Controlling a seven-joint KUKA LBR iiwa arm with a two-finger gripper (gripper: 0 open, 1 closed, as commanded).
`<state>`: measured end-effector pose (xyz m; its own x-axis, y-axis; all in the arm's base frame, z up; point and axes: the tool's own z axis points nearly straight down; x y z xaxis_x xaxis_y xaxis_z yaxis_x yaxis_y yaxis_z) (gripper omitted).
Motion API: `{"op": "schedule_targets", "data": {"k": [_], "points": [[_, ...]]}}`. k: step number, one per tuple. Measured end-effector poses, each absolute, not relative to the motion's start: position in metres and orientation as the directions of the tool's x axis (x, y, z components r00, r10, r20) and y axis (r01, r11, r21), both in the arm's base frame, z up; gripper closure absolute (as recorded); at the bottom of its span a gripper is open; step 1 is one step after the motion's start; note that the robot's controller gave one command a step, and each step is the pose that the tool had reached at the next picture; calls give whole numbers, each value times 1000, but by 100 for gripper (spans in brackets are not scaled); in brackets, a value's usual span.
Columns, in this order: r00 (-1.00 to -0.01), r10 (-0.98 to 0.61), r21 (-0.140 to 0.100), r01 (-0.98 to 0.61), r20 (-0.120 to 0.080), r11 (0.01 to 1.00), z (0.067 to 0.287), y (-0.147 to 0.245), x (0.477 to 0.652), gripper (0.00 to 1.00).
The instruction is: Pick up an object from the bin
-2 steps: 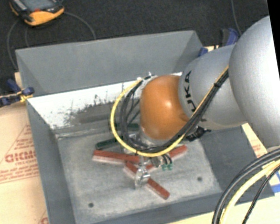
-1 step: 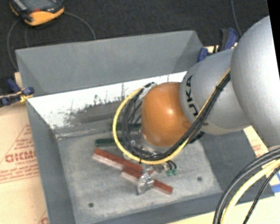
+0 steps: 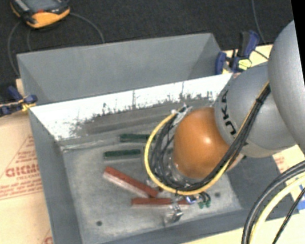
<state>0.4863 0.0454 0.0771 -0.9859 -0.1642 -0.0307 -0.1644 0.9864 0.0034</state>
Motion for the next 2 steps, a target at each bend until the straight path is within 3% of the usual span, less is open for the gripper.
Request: {"op": "schedule_targets", "data": {"k": [1, 2], "points": [[-985, -175, 6, -175, 4, 985, 79, 39, 497, 100], [-985, -174, 6, -174, 4, 985, 79, 39, 497, 100]]}}
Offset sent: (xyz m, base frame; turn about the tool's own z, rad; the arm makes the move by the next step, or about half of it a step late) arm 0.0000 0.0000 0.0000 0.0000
